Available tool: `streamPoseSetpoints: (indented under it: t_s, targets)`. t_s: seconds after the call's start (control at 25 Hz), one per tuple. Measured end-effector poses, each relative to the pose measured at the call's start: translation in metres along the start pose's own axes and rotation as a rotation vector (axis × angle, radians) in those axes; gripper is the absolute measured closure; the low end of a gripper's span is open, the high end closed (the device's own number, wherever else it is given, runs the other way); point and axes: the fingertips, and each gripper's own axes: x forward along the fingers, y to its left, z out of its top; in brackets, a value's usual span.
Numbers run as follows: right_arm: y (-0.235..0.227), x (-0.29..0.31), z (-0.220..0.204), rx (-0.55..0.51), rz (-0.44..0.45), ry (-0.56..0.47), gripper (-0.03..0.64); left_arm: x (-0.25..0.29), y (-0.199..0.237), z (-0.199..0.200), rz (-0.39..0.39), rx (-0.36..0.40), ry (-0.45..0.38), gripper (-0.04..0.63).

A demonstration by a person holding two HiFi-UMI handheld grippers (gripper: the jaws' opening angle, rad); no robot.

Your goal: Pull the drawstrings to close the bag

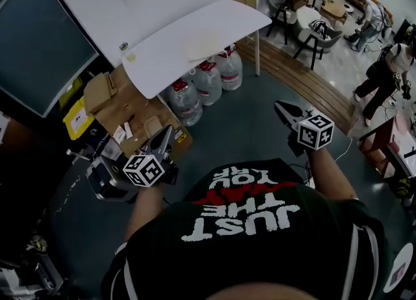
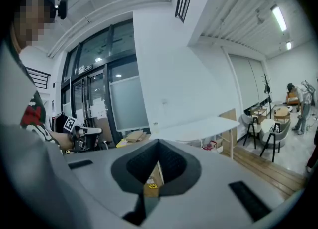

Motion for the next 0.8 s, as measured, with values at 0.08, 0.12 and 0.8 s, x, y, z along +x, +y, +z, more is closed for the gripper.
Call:
streamPoseSetpoints:
  t_s: [0.08,0.12,0.8]
  targets:
    - [-0.01,-0.01,0.001,-0.011,0.008,0.001,0.611,0.008,-0.007,-0.002,0.014,-0.007,-0.007,0.595]
    - [-0.016,-0.017,0.001,-0.013,0.01,0.0,0.611,0.013,-0.01,-0.004,0.021,-0.013,-0.011,0.595]
    - [-0.107,0.042,-0.016,0.012,-0.031,0.047,0.611,0.099,0.051,-0.028,0.049,-0.077,0.034,0.595]
